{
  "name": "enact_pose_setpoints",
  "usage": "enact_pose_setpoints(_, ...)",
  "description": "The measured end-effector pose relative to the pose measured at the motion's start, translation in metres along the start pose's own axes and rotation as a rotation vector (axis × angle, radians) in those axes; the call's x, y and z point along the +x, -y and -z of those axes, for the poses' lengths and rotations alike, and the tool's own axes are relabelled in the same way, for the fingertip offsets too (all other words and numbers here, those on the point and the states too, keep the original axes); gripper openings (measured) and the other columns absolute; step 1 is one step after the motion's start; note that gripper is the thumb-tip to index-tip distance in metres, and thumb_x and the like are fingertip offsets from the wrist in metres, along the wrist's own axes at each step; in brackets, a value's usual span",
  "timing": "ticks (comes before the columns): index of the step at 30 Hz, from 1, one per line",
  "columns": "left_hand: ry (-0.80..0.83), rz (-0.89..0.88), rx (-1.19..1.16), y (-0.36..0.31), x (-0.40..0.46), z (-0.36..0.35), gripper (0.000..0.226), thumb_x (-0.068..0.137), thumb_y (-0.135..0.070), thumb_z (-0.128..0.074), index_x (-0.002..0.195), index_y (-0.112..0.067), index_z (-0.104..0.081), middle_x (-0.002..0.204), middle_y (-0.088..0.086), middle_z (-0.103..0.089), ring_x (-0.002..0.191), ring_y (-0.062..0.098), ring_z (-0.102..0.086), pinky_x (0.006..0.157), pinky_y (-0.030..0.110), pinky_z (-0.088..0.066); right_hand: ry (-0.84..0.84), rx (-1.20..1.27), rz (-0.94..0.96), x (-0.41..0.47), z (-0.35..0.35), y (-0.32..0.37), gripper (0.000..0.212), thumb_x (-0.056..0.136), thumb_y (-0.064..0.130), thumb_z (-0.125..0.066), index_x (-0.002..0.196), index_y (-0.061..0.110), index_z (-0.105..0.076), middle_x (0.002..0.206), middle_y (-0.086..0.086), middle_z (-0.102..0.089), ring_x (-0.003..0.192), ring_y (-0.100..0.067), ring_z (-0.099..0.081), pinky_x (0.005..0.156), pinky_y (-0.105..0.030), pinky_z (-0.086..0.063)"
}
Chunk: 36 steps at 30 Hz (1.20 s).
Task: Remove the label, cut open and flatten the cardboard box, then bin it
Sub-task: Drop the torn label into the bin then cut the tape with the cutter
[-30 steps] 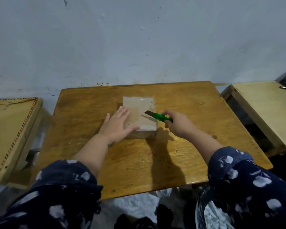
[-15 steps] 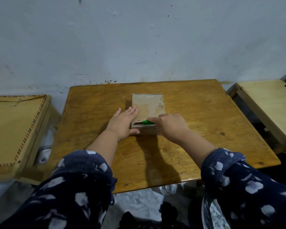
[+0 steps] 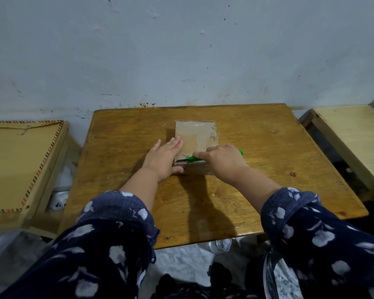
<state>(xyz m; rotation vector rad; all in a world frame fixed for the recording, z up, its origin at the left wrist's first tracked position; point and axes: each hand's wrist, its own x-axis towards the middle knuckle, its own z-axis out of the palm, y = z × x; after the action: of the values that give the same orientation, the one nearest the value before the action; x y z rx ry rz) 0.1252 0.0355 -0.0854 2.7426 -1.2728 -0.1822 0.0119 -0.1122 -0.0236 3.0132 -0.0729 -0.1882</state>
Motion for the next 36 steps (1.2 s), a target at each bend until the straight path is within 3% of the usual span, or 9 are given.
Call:
enact_pose_setpoints(14,0.077,0.042,0.063,-0.01,-0.002,0.01,0.091,0.087,-0.045,-0.061,0.153,-0.018,-0.004,0.161,-0.003,-0.001,0.148,0.013,-0.002,0.121,0.042,-0.001,0.076,-0.07,-0.026,-0.013,-0.002,-0.036,0.064,0.091,0.004,-0.042,0.143,0.039,-0.031,0.131,-0.002,-0.058,0.116,-0.025,-0.056,0.094,-0.04,-0.038)
enact_pose_setpoints(27,0.129,0.099,0.135,-0.02,-0.001,0.013,0.093,0.087,-0.045,-0.06,0.152,-0.017,-0.001,0.161,-0.003,0.003,0.148,0.012,0.0,0.119,0.043,0.001,0.105,-0.094,-0.073,-0.035,-0.007,-0.086,0.061,0.093,0.004,-0.039,0.141,0.04,-0.036,0.12,0.001,-0.062,0.109,-0.021,-0.059,0.09,-0.038,-0.038)
enact_pose_setpoints(29,0.142,0.109,0.134,-0.023,0.0,0.014,0.093,0.087,-0.043,-0.061,0.152,-0.016,0.0,0.161,-0.002,0.004,0.148,0.013,0.0,0.12,0.043,0.0,0.114,-0.032,-0.101,-0.043,-0.011,-0.101,0.057,0.095,0.007,-0.038,0.139,0.042,-0.038,0.121,0.001,-0.063,0.105,-0.021,-0.06,0.086,-0.037,-0.04)
enact_pose_setpoints(33,0.173,0.136,0.141,-0.03,0.002,0.017,0.092,0.088,-0.041,-0.06,0.152,-0.014,0.001,0.161,0.0,0.005,0.148,0.014,0.001,0.12,0.042,0.0,0.195,0.397,-0.256,-0.047,-0.014,-0.12,0.047,0.098,0.015,-0.038,0.138,0.04,-0.043,0.108,-0.003,-0.064,0.069,-0.015,-0.056,0.054,-0.026,-0.04)
enact_pose_setpoints(36,0.196,0.16,0.13,-0.036,0.003,0.019,0.094,0.088,-0.057,-0.051,0.152,-0.013,0.001,0.161,0.001,0.007,0.148,0.014,0.002,0.12,0.044,0.003,0.192,0.786,-0.398,-0.047,-0.008,-0.133,0.056,0.095,0.004,-0.042,0.143,0.032,-0.039,0.103,-0.001,-0.065,0.071,-0.013,-0.055,0.056,-0.024,-0.043)
